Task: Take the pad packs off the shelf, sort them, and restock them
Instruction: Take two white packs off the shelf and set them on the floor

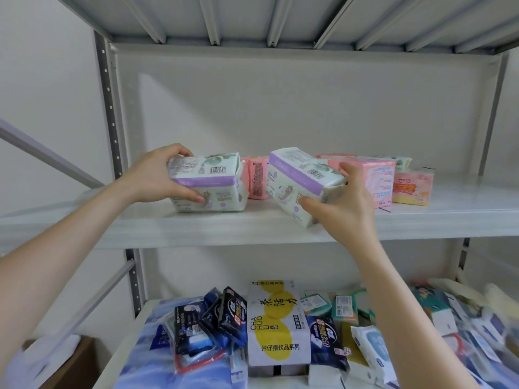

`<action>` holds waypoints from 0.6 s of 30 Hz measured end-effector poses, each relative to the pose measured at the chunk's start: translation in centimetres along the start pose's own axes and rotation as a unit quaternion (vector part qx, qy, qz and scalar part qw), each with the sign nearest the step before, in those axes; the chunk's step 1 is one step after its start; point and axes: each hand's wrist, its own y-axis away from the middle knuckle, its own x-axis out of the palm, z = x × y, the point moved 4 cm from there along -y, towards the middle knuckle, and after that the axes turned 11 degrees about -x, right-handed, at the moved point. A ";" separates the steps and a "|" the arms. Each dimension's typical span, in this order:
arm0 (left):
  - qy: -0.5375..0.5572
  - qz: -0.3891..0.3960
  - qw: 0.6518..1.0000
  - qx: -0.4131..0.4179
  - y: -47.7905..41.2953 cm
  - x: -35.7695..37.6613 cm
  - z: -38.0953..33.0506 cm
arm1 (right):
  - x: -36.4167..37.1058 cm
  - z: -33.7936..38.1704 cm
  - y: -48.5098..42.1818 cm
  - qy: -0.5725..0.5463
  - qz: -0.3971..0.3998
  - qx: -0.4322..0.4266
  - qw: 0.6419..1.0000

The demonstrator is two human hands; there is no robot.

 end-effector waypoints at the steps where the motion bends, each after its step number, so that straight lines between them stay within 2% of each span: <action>1: -0.003 -0.022 1.000 -0.002 0.4 -0.1 -0.1 | -0.3 0.0 0.3 -0.009 0.001 0.004 1.000; 9: 0.071 -0.165 0.984 -0.016 5.6 -0.7 -2.3 | -2.4 0.1 3.6 -0.038 -0.018 0.013 0.999; 13: 0.082 -0.185 0.979 -0.022 9.3 -1.3 -3.9 | -3.8 -0.9 5.8 -0.099 -0.024 0.072 0.992; 18: 0.091 -0.157 0.982 -0.053 15.0 -0.5 -4.6 | -6.7 -2.4 9.6 -0.138 -0.012 0.117 0.983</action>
